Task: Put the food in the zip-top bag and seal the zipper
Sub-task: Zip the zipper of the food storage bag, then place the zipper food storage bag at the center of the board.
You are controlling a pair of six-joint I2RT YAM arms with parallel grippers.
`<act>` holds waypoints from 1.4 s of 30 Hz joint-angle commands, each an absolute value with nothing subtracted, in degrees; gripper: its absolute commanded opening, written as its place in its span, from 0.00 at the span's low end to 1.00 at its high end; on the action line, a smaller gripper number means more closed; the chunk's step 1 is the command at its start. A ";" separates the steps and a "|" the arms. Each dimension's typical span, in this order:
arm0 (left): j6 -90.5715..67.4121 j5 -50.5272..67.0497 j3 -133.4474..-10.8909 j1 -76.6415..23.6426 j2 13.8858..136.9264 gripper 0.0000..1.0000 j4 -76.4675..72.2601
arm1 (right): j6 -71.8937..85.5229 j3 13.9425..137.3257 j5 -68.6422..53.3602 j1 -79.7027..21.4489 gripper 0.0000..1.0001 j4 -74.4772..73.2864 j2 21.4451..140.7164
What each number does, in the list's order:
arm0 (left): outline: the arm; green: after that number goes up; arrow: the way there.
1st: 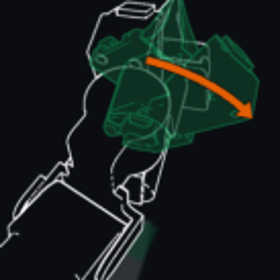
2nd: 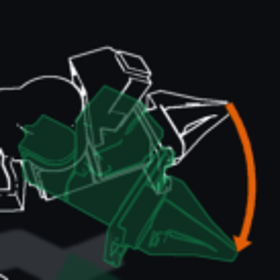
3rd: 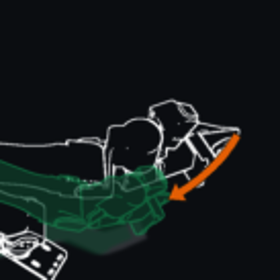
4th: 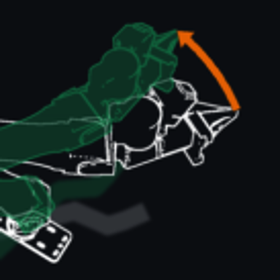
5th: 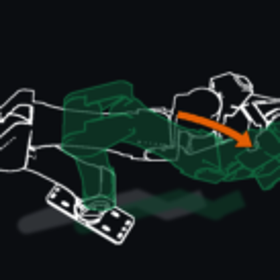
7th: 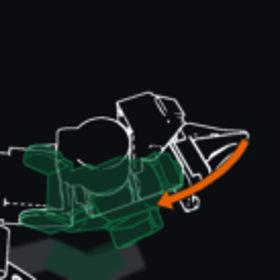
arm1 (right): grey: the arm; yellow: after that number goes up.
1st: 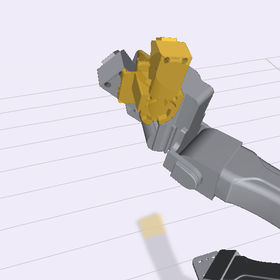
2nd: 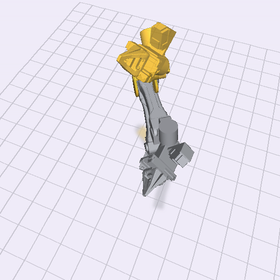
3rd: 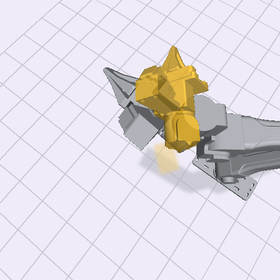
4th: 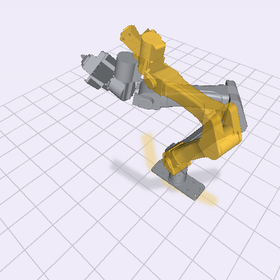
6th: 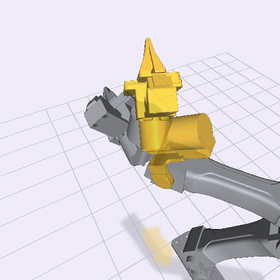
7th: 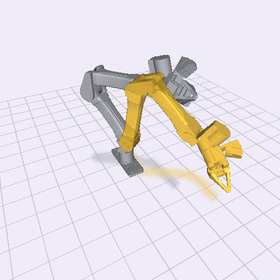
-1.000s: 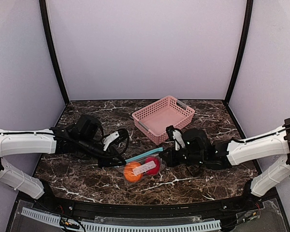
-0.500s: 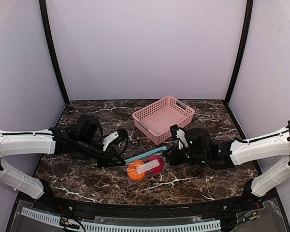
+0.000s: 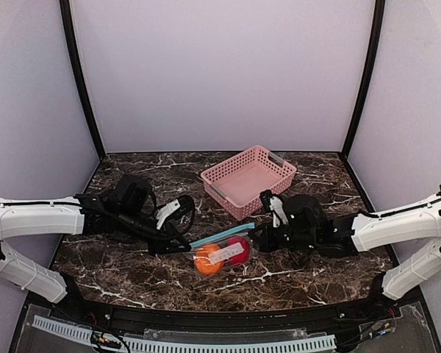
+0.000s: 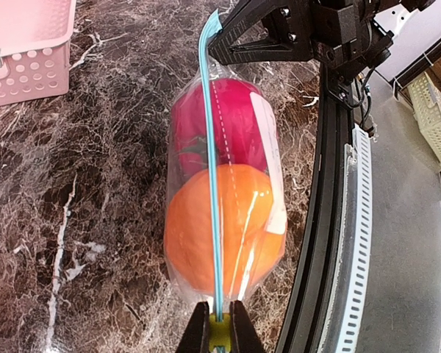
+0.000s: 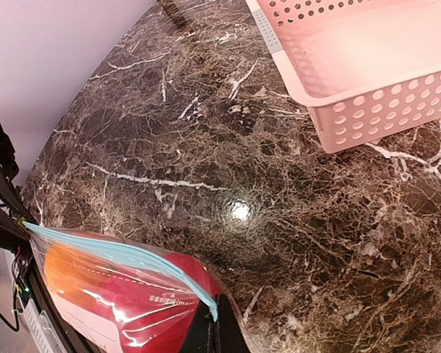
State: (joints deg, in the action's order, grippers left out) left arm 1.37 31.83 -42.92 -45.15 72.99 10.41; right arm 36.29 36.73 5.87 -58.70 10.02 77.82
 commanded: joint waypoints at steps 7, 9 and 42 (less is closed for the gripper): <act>-9.89 28.45 -38.85 -44.79 73.20 0.06 5.72 | 35.20 39.13 5.42 -56.34 0.00 6.89 82.29; -11.06 27.95 -38.62 -44.75 73.88 0.10 3.73 | 35.88 39.73 5.10 -56.34 0.00 6.20 83.28; -15.13 7.18 -33.54 -32.70 61.68 0.96 1.74 | 33.65 38.09 3.32 -46.20 0.86 0.18 74.90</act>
State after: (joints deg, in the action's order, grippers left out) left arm -15.64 9.30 -34.96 -35.70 63.92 1.43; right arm 36.03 40.12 5.30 -50.26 0.43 78.08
